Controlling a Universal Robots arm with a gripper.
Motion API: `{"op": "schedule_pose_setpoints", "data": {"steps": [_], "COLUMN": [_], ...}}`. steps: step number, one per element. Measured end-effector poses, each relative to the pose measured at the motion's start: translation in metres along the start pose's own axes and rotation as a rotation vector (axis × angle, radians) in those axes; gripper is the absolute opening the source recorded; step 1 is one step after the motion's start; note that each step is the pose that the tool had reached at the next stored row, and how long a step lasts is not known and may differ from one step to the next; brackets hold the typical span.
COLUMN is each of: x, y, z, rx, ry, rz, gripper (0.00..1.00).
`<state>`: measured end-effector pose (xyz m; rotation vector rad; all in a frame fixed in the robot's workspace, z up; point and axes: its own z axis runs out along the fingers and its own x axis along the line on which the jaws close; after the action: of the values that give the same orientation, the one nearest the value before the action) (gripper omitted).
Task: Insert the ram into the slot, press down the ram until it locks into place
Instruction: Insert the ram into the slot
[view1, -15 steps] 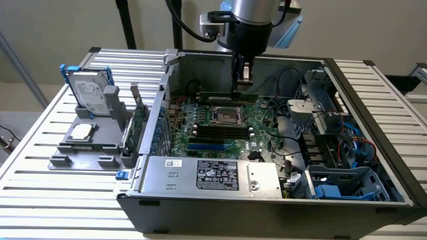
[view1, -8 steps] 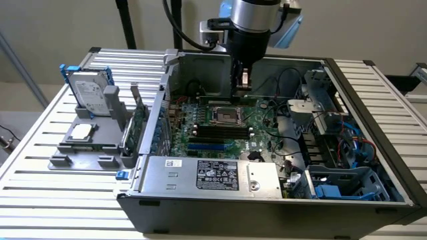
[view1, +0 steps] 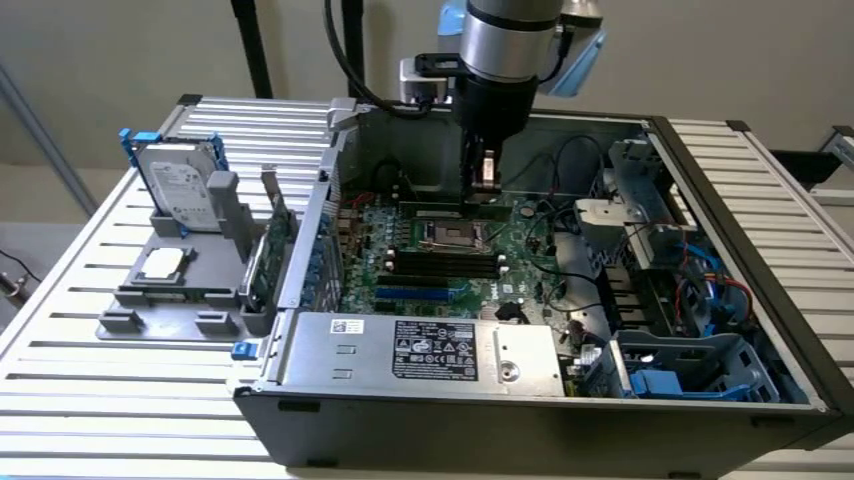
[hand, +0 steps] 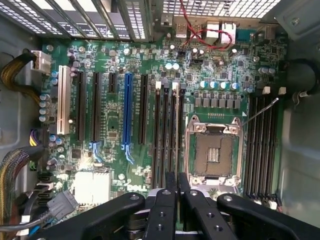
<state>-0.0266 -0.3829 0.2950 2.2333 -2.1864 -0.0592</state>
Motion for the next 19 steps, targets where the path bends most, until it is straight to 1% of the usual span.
{"op": "schedule_pose_setpoints", "data": {"steps": [6,8,10,12,14,19], "x": [0.0,0.001,0.001,0.001,0.001,0.002], "y": [-0.0004,-0.0005,-0.0007,-0.0008,-0.0009,-0.001], "z": [0.0109,0.0145,0.0176,0.0201,0.0221,0.0261], "rx": [0.0,0.0,0.0,-0.0002,-0.0002,-0.0007], "ry": [0.0009,0.002,0.0046,0.0099,0.0175,0.04], "rz": [0.001,0.002,0.003,0.004,0.005,0.008], "gripper": [0.13,0.13,0.13,0.13,0.13,0.13]}}
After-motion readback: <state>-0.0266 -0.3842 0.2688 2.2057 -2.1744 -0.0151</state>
